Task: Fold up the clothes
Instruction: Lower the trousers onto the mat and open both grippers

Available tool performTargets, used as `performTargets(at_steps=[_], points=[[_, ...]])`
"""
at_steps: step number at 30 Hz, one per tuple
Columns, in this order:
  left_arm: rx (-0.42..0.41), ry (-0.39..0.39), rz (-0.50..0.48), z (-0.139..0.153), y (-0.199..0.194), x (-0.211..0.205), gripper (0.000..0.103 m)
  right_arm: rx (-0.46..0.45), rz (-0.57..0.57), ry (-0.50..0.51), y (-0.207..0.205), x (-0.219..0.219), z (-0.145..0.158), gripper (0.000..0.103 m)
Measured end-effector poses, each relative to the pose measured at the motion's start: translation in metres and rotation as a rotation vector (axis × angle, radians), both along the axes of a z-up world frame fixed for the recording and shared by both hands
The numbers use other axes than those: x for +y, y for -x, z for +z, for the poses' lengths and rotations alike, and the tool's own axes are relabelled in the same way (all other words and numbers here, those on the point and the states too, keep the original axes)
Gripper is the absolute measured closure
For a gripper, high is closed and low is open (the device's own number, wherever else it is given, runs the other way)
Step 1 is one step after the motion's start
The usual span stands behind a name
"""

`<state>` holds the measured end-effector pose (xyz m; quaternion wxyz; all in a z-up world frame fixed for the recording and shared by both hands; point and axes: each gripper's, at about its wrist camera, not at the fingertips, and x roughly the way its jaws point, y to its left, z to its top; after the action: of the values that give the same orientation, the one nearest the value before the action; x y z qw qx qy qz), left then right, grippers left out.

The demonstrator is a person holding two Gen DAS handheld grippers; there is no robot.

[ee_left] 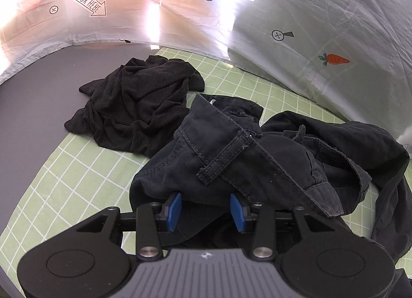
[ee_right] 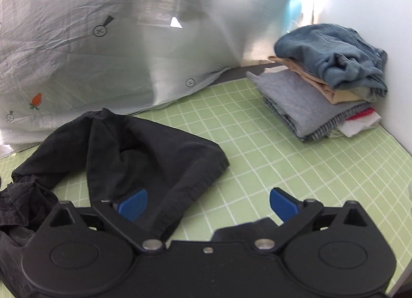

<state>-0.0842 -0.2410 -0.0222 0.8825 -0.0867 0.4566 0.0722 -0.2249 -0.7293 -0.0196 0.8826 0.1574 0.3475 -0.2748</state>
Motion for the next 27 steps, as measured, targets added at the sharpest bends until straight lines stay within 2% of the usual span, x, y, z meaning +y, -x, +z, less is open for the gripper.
performTargets(at_steps=[4,7,11,14,15,16,17,19,21,24,27], points=[[0.001,-0.029,-0.016,0.002,-0.001,-0.006,0.059,0.021,-0.152,-0.119,0.035,-0.032,-0.018,0.0],[-0.014,-0.033,-0.02,0.002,0.002,-0.009,0.057,0.001,-0.209,-0.213,0.05,-0.049,-0.032,0.0],[-0.03,-0.033,-0.033,0.0,0.006,-0.012,0.056,-0.041,-0.233,-0.381,0.06,-0.068,-0.054,0.0],[-0.033,-0.016,-0.026,-0.001,0.006,-0.01,0.056,-0.1,-0.188,-0.492,0.063,-0.072,-0.061,0.002],[-0.032,-0.008,-0.022,-0.001,0.006,-0.008,0.055,-0.122,-0.167,-0.526,0.063,-0.072,-0.063,0.01],[-0.03,-0.002,-0.018,-0.002,0.005,-0.007,0.055,-0.126,-0.147,-0.537,0.061,-0.072,-0.063,0.024],[-0.026,0.002,-0.014,-0.002,0.004,-0.007,0.055,-0.129,-0.127,-0.545,0.058,-0.071,-0.063,0.032],[-0.023,-0.004,-0.012,-0.003,0.001,-0.008,0.055,-0.14,-0.084,-0.548,0.052,-0.07,-0.061,0.069],[-0.021,-0.015,-0.011,-0.003,-0.002,-0.009,0.055,-0.176,-0.059,-0.531,0.046,-0.07,-0.056,0.089],[-0.016,-0.018,-0.007,-0.002,-0.006,-0.008,0.055,-0.217,-0.02,-0.416,0.031,-0.072,-0.034,0.094],[-0.015,-0.016,-0.008,-0.001,-0.005,-0.006,0.055,-0.296,0.026,-0.259,0.013,-0.082,0.009,0.095]])
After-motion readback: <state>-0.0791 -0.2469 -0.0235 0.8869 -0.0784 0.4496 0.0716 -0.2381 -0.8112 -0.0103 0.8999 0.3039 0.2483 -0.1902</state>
